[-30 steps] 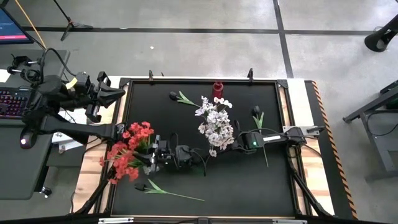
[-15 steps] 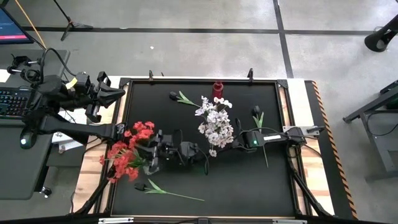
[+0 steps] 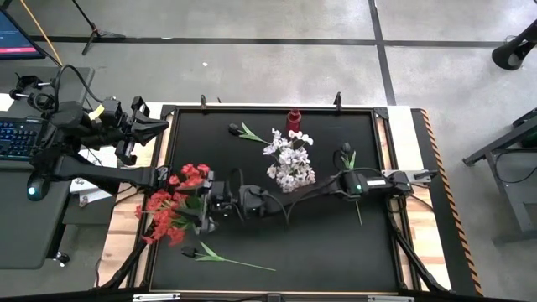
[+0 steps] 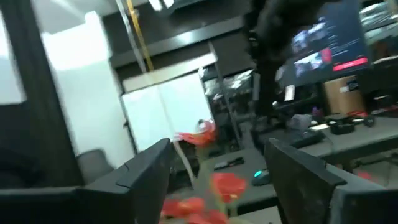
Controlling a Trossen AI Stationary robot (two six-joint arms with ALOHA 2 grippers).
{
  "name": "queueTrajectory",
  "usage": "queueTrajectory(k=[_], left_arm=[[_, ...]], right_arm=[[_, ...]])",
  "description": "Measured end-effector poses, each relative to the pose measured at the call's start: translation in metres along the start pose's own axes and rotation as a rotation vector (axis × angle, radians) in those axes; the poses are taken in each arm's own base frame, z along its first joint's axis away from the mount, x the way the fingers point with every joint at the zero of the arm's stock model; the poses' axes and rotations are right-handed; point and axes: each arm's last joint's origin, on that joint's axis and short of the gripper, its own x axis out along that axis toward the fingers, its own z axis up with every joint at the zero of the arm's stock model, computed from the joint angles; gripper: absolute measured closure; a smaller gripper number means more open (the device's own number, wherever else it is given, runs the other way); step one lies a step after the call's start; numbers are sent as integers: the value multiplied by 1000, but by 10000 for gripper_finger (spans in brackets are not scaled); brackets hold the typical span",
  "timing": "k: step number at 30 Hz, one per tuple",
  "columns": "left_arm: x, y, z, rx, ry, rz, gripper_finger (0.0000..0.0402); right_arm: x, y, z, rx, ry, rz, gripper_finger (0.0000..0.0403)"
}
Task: Sort flowers into vase by color
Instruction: Put the red flowers into the left transparent vase
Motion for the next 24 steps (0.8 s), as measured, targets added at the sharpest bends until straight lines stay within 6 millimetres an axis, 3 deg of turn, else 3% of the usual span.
queueTrajectory(k=[7, 13, 18, 24], left_arm=[[0, 0, 0, 1, 0, 0, 401], [0, 0, 0, 1, 0, 0, 402], [0, 0, 0, 2, 3, 1, 402], [0, 0, -1, 3, 10, 2, 402]], right_arm=[[-4, 27, 50, -52, 136, 95, 153], [-30, 53, 76, -146, 526, 95, 153], [-54, 66, 64, -202, 767, -22, 153], [-58, 69, 49, -276, 773, -124, 153]])
